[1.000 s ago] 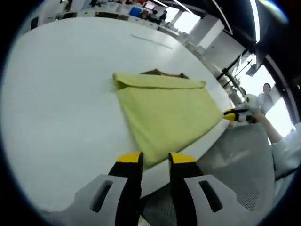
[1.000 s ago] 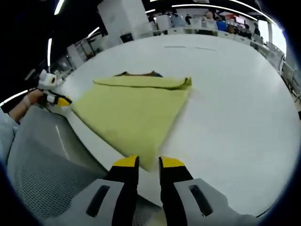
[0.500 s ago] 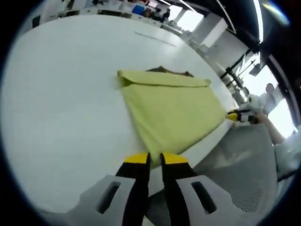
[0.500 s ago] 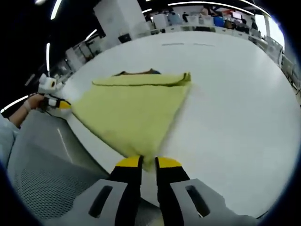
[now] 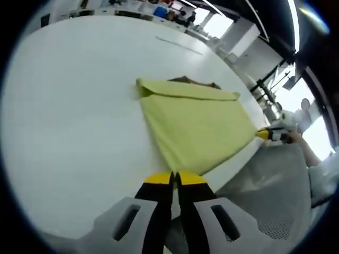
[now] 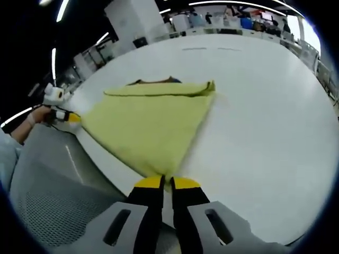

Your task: Fold the garment on the visible template until the final outline fits inside the template.

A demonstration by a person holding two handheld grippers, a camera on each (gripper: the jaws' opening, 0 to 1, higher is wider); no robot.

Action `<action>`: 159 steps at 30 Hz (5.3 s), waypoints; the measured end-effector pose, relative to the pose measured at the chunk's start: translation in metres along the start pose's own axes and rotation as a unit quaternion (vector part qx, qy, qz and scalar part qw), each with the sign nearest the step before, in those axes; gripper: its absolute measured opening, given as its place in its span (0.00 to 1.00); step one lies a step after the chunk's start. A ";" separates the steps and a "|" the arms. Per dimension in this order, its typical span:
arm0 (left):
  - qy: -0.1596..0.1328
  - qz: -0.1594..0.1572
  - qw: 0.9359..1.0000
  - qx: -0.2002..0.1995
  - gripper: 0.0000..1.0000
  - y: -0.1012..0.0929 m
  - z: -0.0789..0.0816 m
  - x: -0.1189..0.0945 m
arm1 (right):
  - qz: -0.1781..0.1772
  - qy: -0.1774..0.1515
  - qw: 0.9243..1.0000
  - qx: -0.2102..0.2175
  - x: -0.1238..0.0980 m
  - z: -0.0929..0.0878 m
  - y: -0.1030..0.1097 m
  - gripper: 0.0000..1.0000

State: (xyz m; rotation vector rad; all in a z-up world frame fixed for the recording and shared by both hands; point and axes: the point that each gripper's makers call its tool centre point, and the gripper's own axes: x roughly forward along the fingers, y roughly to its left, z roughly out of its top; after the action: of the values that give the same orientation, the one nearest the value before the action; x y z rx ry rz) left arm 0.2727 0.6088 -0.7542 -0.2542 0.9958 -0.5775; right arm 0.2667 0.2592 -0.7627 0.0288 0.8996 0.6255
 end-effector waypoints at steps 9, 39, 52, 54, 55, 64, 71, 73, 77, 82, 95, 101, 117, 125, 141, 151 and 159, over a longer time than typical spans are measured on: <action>0.005 0.000 1.000 -0.010 0.00 0.000 -0.001 0.000 | -0.006 -0.003 1.000 -0.001 -0.002 0.001 -0.002 0.05; 0.047 -0.012 0.999 0.013 0.00 -0.017 0.006 -0.024 | 0.002 0.012 0.999 -0.041 -0.028 0.021 0.013 0.02; 0.101 -0.021 0.995 -0.002 0.00 -0.017 -0.032 -0.026 | 0.016 0.046 0.999 -0.014 -0.034 -0.014 0.018 0.02; 0.107 -0.020 0.994 -0.002 0.00 -0.017 -0.034 -0.025 | 0.014 0.051 0.998 -0.013 -0.034 -0.017 0.018 0.02; 0.111 -0.018 0.994 -0.002 0.00 -0.016 -0.036 -0.025 | 0.012 0.052 0.999 -0.008 -0.034 -0.016 0.017 0.02; 0.141 -0.003 0.990 0.016 0.00 -0.013 -0.042 -0.018 | 0.004 0.124 0.992 -0.019 -0.023 -0.030 0.013 0.02; 0.172 0.009 0.984 0.037 0.00 -0.012 -0.047 -0.015 | 0.004 0.175 0.984 -0.033 -0.018 -0.035 0.012 0.02; 0.177 0.011 0.983 0.039 0.00 -0.011 -0.048 -0.014 | 0.005 0.185 0.982 -0.042 -0.017 -0.035 0.012 0.02; 0.183 0.015 0.982 0.046 0.00 -0.010 -0.049 -0.014 | 0.003 0.196 0.979 -0.049 -0.018 -0.036 0.013 0.02; 0.192 0.021 0.980 0.054 0.00 -0.010 -0.051 -0.011 | 0.004 0.206 0.977 -0.055 -0.017 -0.039 0.013 0.02; 0.199 0.021 0.977 0.067 0.00 -0.010 -0.051 -0.012 | 0.017 0.231 0.969 -0.089 -0.016 -0.039 0.013 0.02; 0.211 0.019 0.971 0.111 0.00 -0.012 -0.050 -0.011 | 0.015 0.226 0.967 -0.118 -0.016 -0.038 0.012 0.06; 0.205 0.029 0.965 0.160 0.15 -0.004 -0.037 -0.028 | 0.017 0.205 0.970 -0.132 -0.027 -0.034 0.012 0.17; 0.160 0.050 0.965 0.200 0.19 0.004 -0.002 -0.029 | 0.005 0.170 0.975 -0.144 -0.031 -0.005 0.000 0.17; 0.099 0.073 0.955 0.269 0.22 0.005 0.057 -0.018 | -0.034 0.092 0.970 -0.222 -0.020 0.061 -0.012 0.14; 0.083 0.089 0.950 0.286 0.23 0.014 0.067 0.001 | -0.055 0.071 0.969 -0.228 -0.006 0.074 -0.022 0.15; 0.069 0.111 0.949 0.287 0.20 0.024 0.072 0.008 | -0.067 0.062 0.969 -0.228 0.005 0.076 -0.032 0.15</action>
State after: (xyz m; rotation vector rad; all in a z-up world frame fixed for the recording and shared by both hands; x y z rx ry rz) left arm 0.3446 0.6197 -0.7322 0.4173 0.9314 -0.6579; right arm 0.3408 0.2532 -0.7264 -0.4861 0.8520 0.7010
